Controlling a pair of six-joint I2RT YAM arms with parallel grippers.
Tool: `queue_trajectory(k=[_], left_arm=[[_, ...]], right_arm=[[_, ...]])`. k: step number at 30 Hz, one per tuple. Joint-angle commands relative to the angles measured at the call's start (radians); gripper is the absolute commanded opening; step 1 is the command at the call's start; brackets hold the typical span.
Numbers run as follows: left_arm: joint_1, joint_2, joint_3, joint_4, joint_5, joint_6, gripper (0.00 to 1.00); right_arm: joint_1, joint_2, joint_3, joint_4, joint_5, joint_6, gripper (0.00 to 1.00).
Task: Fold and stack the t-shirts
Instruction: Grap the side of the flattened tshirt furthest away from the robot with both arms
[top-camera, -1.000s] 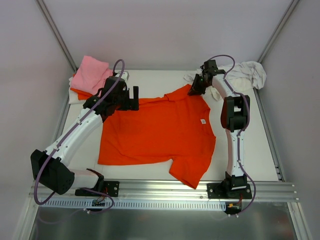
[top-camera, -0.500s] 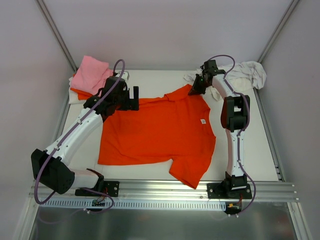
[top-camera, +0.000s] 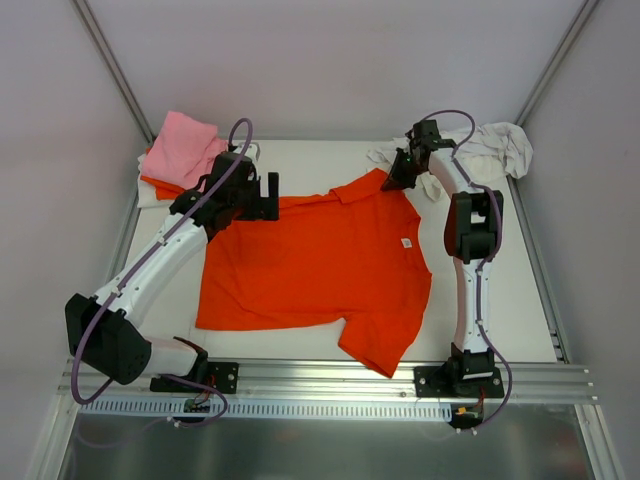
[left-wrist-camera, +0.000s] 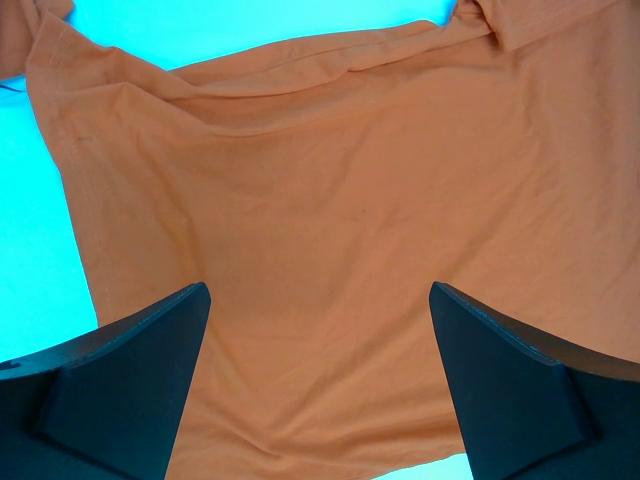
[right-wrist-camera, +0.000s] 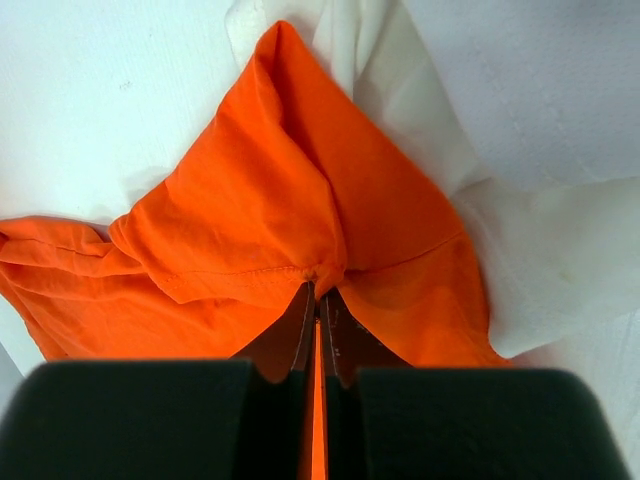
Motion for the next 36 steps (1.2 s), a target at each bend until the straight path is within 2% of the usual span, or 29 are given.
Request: queue_trajectory(k=[1, 4, 5, 6, 9, 10, 20, 27, 36], left_arm=[[-0.007, 0.007, 0.042, 0.0, -0.024, 0.02, 0.95], [-0.007, 0.013, 0.047, 0.002, -0.023, 0.02, 0.95], [-0.007, 0.015, 0.047, 0.002, -0.023, 0.02, 0.95], [-0.007, 0.013, 0.047, 0.002, -0.023, 0.02, 0.95], [-0.009, 0.013, 0.045, 0.0, -0.023, 0.018, 0.94], [-0.007, 0.013, 0.045, -0.001, -0.023, 0.018, 0.95], [-0.007, 0.019, 0.047, -0.003, -0.018, 0.02, 0.95], [-0.007, 0.031, 0.057, -0.003, -0.014, 0.018, 0.95], [-0.007, 0.036, 0.064, -0.006, -0.015, 0.02, 0.95]], right_arm=[[-0.008, -0.087, 0.042, -0.02, 0.006, -0.018, 0.0], [-0.008, -0.089, 0.045, -0.017, 0.002, -0.015, 0.0], [-0.008, -0.087, 0.048, -0.015, 0.005, -0.015, 0.04], [-0.008, -0.083, 0.05, -0.018, 0.012, -0.015, 0.22], [-0.011, -0.075, 0.048, -0.021, 0.007, -0.015, 0.28], [-0.012, -0.073, 0.048, -0.02, 0.004, -0.015, 0.34], [-0.013, -0.049, 0.083, -0.007, 0.002, -0.004, 0.36], [-0.014, -0.026, 0.12, -0.001, 0.001, 0.012, 0.31], [-0.016, -0.023, 0.11, -0.012, -0.001, 0.006, 0.33]])
